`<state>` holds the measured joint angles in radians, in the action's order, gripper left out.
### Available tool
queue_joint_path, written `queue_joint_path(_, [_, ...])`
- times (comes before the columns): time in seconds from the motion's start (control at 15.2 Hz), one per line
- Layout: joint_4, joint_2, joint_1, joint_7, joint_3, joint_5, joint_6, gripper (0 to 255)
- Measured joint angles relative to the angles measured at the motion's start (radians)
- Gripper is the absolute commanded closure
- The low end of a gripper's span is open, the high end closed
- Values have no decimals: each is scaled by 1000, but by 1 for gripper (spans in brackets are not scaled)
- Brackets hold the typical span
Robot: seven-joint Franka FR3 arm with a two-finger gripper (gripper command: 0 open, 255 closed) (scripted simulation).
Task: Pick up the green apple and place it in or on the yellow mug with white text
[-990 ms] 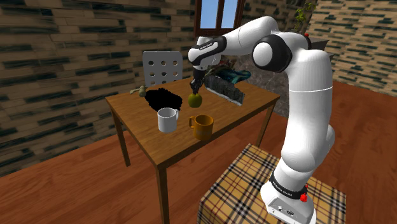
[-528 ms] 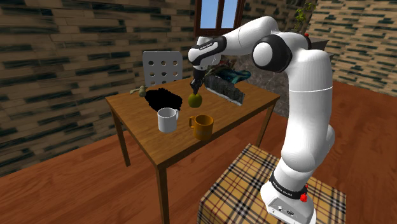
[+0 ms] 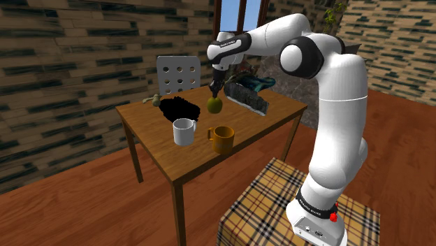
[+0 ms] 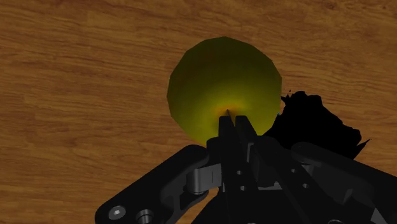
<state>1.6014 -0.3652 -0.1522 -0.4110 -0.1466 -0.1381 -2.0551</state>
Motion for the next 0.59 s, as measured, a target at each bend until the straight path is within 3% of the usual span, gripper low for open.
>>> queue_joint_path(0.59, [-86,25,-1,12,-3,9,110,255])
